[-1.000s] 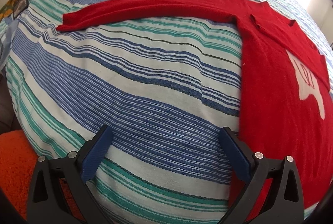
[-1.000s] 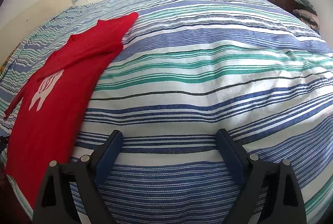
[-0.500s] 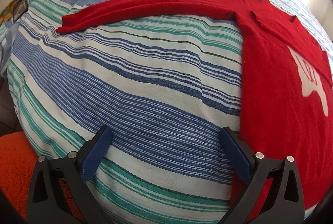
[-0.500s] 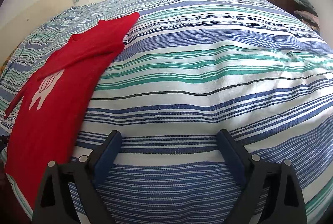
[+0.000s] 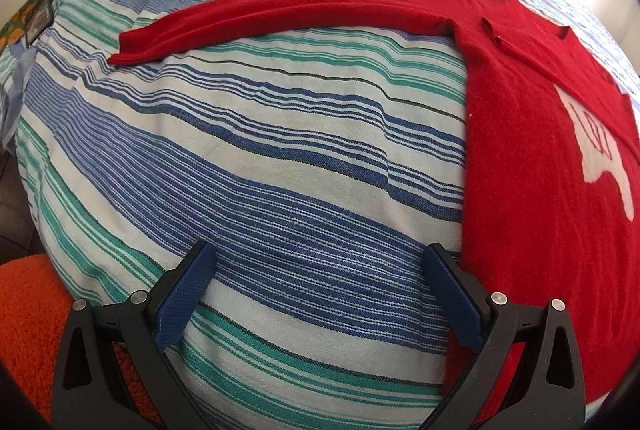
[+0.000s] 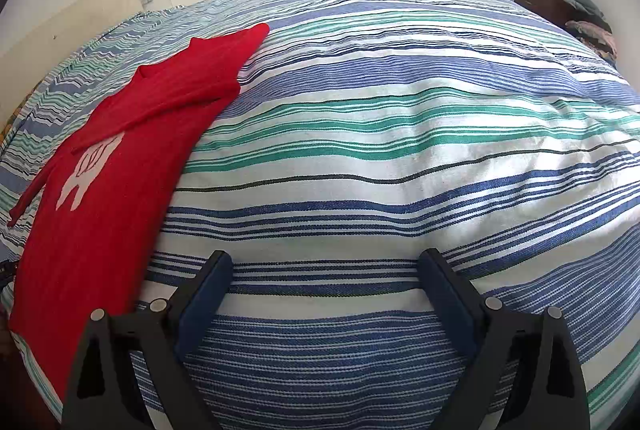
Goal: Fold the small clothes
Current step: 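Lay the sleeve across the sweater body and open the right gripper, then grasp the other sleeve cuff with the left gripper and fold it over the body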
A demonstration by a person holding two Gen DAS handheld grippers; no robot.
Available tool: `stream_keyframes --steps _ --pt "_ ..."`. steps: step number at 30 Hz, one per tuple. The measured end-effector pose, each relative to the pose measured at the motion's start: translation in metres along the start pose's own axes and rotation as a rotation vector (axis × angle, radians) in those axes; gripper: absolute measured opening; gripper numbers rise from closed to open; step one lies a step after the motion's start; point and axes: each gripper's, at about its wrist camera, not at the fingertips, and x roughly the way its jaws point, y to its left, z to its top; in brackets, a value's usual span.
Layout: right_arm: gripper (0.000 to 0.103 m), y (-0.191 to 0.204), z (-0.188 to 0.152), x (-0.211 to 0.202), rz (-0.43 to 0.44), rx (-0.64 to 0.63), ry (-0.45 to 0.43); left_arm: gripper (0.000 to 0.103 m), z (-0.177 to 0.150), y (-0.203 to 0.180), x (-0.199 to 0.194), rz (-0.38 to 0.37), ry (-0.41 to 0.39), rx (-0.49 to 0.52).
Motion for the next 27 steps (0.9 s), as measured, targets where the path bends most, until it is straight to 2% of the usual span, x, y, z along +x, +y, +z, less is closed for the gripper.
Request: stream_keyframes --steps 21,23,27 --pt "0.094 0.0 0.0 0.0 -0.002 -0.002 -0.001 0.102 0.0 -0.001 -0.002 -0.002 0.001 -0.003" --pt "0.094 0.0 0.0 0.0 -0.002 -0.002 -0.001 0.102 0.003 0.009 -0.013 -0.056 0.001 -0.057" --pt "0.094 0.001 0.0 0.0 -0.002 -0.002 -0.004 0.101 0.015 0.05 -0.044 -0.282 -0.066 -0.226"
